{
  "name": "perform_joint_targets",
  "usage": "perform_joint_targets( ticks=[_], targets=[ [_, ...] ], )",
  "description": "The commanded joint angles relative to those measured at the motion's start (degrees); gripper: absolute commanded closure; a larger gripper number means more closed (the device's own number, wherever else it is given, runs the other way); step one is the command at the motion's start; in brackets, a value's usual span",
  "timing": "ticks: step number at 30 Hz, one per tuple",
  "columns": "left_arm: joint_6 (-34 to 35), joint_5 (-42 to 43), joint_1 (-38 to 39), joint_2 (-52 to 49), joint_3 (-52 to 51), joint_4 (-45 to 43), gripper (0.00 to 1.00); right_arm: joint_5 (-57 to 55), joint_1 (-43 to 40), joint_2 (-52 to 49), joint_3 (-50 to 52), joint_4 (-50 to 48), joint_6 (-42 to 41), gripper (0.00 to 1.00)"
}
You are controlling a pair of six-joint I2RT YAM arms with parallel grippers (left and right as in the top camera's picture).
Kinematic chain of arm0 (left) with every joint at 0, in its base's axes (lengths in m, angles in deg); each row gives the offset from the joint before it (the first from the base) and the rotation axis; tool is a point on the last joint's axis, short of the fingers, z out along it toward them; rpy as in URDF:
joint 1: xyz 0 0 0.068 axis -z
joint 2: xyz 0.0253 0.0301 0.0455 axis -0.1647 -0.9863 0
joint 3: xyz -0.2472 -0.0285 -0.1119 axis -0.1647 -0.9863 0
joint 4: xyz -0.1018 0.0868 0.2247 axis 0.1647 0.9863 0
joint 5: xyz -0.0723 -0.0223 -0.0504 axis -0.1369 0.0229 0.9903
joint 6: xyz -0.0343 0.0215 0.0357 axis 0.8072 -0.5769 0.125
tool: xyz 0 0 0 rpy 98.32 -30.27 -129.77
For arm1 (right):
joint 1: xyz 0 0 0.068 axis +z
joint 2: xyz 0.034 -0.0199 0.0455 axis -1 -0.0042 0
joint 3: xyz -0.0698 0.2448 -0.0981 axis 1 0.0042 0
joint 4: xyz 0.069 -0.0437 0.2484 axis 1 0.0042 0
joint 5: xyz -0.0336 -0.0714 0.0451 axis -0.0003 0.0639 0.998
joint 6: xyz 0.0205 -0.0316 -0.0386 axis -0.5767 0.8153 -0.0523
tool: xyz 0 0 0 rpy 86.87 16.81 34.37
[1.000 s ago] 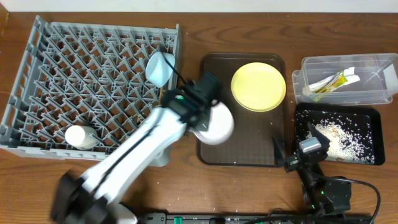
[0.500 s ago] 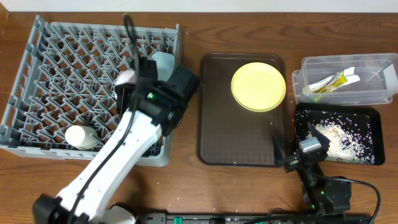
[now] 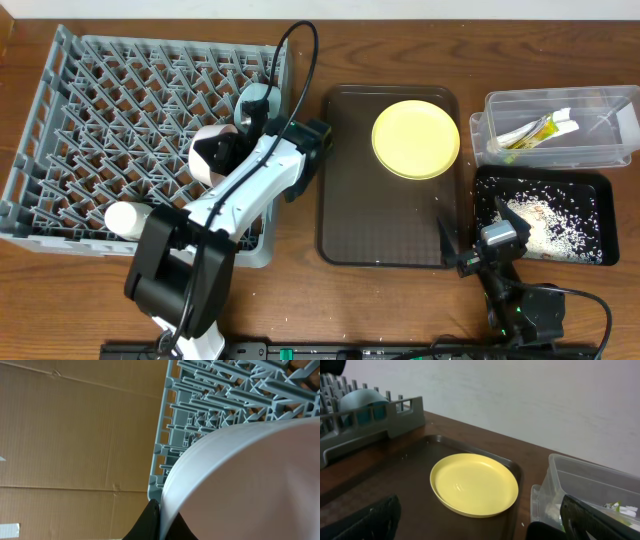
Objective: Sort waste into correct bins and load items into the dishwasher
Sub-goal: 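Lift the white dish and place it upright in the dish rack, then release the dish and withdraw the left gripper from the rack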
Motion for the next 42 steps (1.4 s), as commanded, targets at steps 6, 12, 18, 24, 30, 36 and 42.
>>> perform_joint_targets(
  ticks=[6, 12, 18, 24, 30, 36, 42],
  targets=[
    [7.41, 3.85, -0.17, -0.72, -0.61, 1.29, 0.93, 0.07, 0.09, 0.31, 0.17, 0.07, 0.81, 0.01],
    [7.41, 8.83, -0.11, -0.72, -0.70, 1.92, 0.93, 0.07, 0.09, 0.31, 0.17, 0.09, 0.81, 0.01],
    [7.41, 7.02, -0.13, -0.72, -0.79, 3.26, 0.92, 0.07, 0.09, 0.31, 0.17, 0.07, 0.81, 0.01],
    [7.41, 3.13, -0.13, -0.72, -0.87, 3.48, 0.92, 0.07, 0.09, 0.31, 0.17, 0.09, 0.81, 0.01],
    [9.05, 2.86, -0.57, -0.72, -3.63, 3.39, 0.93, 0.07, 0.09, 0.31, 0.17, 0.07, 0.81, 0.00],
    [10.21, 5.77, -0.28, -0.72, -5.20, 3.15, 0.92, 0.07, 0.09, 0.31, 0.17, 0.07, 0.81, 0.01],
    [10.19, 8.52, 1.53, -0.72, -5.20, 3.21, 0.92, 0.09, 0.09, 0.31, 0.17, 0.09, 0.81, 0.01]
  ],
)
